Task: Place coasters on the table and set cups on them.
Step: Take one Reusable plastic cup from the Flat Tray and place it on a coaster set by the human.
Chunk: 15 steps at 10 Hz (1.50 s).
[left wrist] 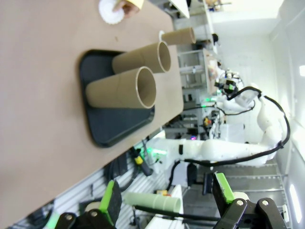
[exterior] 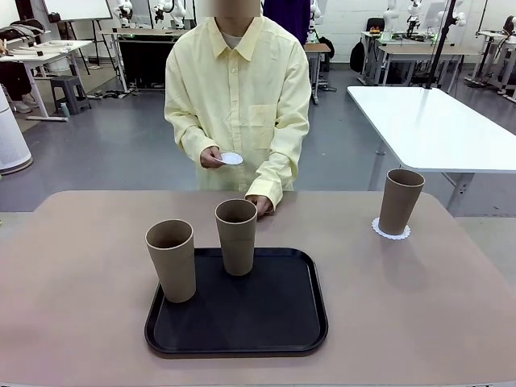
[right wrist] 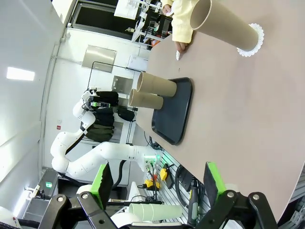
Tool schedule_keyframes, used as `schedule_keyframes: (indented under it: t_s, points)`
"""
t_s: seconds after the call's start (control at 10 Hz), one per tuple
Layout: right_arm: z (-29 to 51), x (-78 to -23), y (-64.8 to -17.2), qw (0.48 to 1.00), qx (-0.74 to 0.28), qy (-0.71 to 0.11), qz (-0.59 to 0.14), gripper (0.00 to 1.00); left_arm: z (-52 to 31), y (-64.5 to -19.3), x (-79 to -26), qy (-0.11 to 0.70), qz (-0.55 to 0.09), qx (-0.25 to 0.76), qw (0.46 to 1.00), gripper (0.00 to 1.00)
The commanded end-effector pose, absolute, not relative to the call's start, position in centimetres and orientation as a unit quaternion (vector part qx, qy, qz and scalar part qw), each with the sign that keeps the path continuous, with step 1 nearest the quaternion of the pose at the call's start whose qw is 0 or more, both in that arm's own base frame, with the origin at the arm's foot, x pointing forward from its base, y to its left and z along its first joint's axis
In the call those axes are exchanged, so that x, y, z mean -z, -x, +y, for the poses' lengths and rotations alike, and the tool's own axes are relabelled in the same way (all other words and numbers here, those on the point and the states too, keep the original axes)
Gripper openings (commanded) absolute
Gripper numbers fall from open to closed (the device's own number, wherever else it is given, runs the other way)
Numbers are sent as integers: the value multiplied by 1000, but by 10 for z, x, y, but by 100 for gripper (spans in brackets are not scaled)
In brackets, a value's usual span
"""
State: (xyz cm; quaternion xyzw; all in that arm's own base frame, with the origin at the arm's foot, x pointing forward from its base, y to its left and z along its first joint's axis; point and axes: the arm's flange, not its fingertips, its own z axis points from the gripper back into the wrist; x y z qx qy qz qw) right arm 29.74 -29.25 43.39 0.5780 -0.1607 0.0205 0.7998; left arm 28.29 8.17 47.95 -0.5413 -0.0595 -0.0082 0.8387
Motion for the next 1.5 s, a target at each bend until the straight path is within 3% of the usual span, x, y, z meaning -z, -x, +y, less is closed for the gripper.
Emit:
schedule_keyframes:
  t_s: [0.0, 1.4]
  points:
    - [-291, -437, -295, 803, -16, -574, -161, 100, 82, -282, -480, 545, -63, 12, 836, 100]
    - [-291, -437, -295, 803, -16, -574, -161, 100, 82, -282, -480, 545, -63, 12, 836, 100]
